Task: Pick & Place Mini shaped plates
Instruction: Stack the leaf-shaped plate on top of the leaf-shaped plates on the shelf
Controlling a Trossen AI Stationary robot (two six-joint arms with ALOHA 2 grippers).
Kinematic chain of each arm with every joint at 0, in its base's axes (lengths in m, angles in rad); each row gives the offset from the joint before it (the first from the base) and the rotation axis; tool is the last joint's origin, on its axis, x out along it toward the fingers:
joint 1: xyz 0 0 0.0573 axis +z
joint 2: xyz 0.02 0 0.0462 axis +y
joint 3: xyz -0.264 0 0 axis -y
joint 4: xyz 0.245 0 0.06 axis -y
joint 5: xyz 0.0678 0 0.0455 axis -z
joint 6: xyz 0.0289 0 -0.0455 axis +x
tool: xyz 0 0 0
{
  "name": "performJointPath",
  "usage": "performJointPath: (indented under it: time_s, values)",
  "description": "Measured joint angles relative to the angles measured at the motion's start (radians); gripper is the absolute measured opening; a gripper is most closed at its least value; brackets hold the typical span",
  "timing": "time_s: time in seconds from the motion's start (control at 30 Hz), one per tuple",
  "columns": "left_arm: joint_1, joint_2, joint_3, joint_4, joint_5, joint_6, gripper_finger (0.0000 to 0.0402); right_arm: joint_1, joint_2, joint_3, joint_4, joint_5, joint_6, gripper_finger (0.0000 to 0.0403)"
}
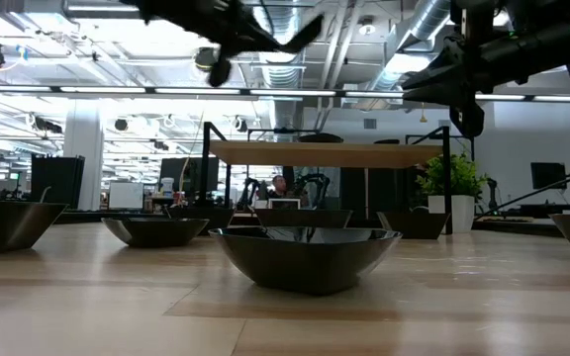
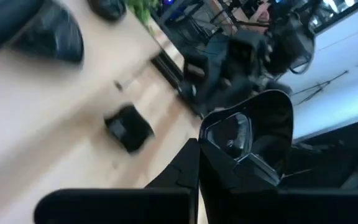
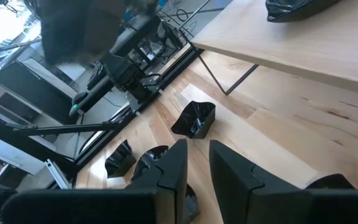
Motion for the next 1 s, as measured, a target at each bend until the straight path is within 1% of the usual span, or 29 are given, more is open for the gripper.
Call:
performJointPath:
  time_s: [0.13, 0.23, 0.33, 0.4, 0.53, 0.6, 0.67, 0.77, 0.87, 1.0]
  values:
    - [0.066, 0.114, 0.127, -0.003, 0.046, 0.080, 0.0003, 0.000, 0.000, 0.000, -0.002, 0.000, 0.000, 0.0063]
    - [0.101, 0.180, 0.207, -0.011, 0.051, 0.139, 0.0003, 0.000, 0.000, 0.000, -0.001, 0.000, 0.000, 0.0063]
    - [0.132, 0.229, 0.281, -0.068, 0.052, 0.210, 0.0003, 0.001, 0.000, 0.000, 0.005, -0.001, -0.007, 0.0063]
    - [0.154, 0.249, 0.316, -0.098, 0.053, 0.260, 0.0003, 0.002, 0.000, -0.001, 0.034, -0.001, -0.049, 0.0063]
    - [0.190, 0.267, 0.353, -0.126, 0.051, 0.365, 0.0003, 0.001, 0.000, 0.012, 0.198, 0.000, -0.173, 0.0063]
    - [0.204, 0.268, 0.355, -0.127, 0.045, 0.399, 0.0003, 0.002, 0.000, 0.052, 0.207, 0.001, -0.260, 0.0063]
    - [0.212, 0.265, 0.355, -0.131, 0.027, 0.435, 0.0003, 0.001, 0.007, 0.115, 0.151, 0.013, -0.348, 0.0063]
    - [0.208, 0.262, 0.355, -0.132, -0.011, 0.483, 0.0003, 0.001, 0.054, 0.246, -0.008, 0.074, -0.434, 0.0063]
    - [0.196, 0.262, 0.355, -0.133, -0.031, 0.522, 0.0003, 0.001, 0.142, 0.402, -0.183, 0.154, -0.514, 0.0063]
    - [0.167, 0.260, 0.355, -0.133, -0.122, 0.590, 0.0003, 0.001, 0.287, 0.607, -0.352, 0.276, -0.629, 0.0063]
